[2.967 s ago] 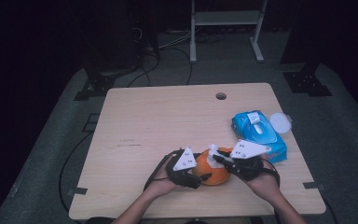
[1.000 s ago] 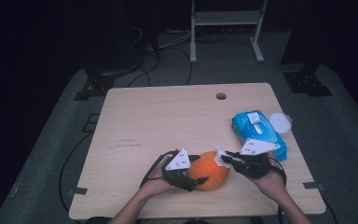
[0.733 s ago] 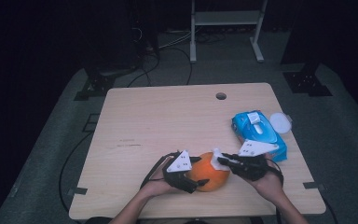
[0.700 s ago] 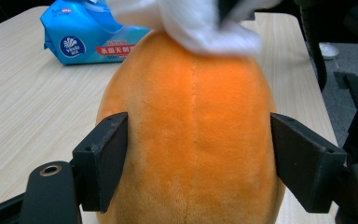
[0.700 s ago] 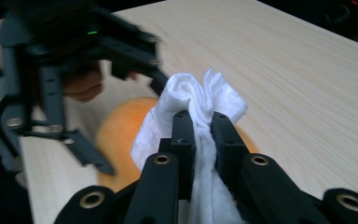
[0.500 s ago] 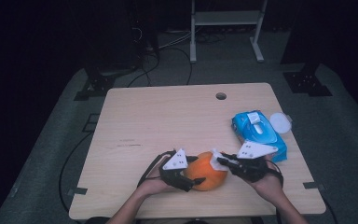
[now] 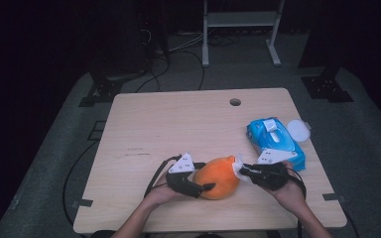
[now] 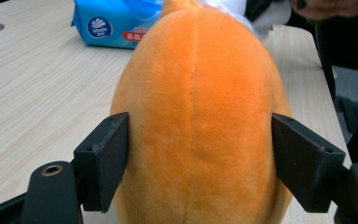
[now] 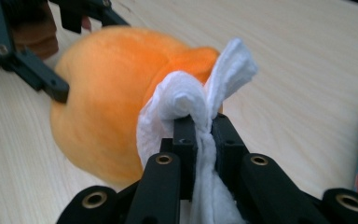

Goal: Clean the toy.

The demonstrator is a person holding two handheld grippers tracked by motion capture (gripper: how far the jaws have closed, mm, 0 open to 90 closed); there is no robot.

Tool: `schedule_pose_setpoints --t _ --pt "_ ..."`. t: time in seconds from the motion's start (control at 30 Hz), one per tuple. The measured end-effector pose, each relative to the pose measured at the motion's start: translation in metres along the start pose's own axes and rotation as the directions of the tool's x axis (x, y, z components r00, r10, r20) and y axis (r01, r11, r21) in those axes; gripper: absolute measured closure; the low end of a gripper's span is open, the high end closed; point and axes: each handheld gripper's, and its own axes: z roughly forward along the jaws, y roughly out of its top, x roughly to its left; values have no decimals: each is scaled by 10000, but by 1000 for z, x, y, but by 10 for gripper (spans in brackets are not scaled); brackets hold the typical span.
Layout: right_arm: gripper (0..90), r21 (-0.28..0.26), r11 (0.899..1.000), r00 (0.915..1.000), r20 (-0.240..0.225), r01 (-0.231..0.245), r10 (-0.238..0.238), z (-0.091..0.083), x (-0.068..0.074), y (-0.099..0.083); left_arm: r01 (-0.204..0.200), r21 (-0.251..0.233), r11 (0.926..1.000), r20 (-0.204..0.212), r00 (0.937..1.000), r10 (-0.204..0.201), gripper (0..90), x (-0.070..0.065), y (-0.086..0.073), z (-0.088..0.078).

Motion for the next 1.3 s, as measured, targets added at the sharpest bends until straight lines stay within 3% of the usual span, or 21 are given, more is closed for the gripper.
schedule_pose_setpoints --t 0.1,0.3,0.37,0.47,0.5,0.63,0.77,0.83,0.87,0.97,1.1,1.2,1.3 --pt "813 -185 9997 9999 10 158 -158 -1 4 6 -293 57 9996 1 9996 293 241 -4 2 2" --pt "810 -582 9983 10000 -86 -47 42 -3 3 10 -1107 173 9937 21 9939 1107 247 -13 5 5" --pt "810 -604 9981 9999 -71 -89 85 -4 1 9 -1039 157 9945 -36 9946 1040 250 -13 5 5" --pt "815 -321 9994 9995 306 -113 123 -3 -4 5 -431 91 9990 -140 9990 432 230 -8 6 4" --pt "816 -227 9996 9993 357 -142 150 -4 -6 3 -391 75 9992 -133 9991 392 225 -7 6 4" --pt "817 -338 9994 9995 294 -120 129 -7 -4 4 -890 146 9959 -144 9959 892 222 -16 9 9" --pt "818 -655 9973 9995 -15 326 -327 -6 11 15 -1688 223 9854 -55 9856 1690 225 -30 14 16" --pt "819 -528 9968 9982 -24 594 -596 -3 17 18 -2035 397 9783 -146 9788 2042 222 -34 16 17" --pt "819 -399 9961 9969 80 781 -778 -1 18 17 -1920 344 9808 -144 9812 1926 223 -33 16 16" --pt "820 -334 9986 9989 221 417 -410 -4 8 12 -1603 131 9870 -48 9870 1604 245 -28 13 14" --pt "823 -333 9994 9994 345 81 -69 -9 -2 7 -1754 216 9843 -23 9845 1755 243 -31 16 17" --pt "825 -425 9989 9998 40 214 -212 -6 7 10 -1824 254 9829 71 9832 1823 214 -34 17 19" --pt "824 -367 9977 9983 -99 577 -581 -2 14 12 -1513 43 9885 272 9881 1511 164 -29 16 14"
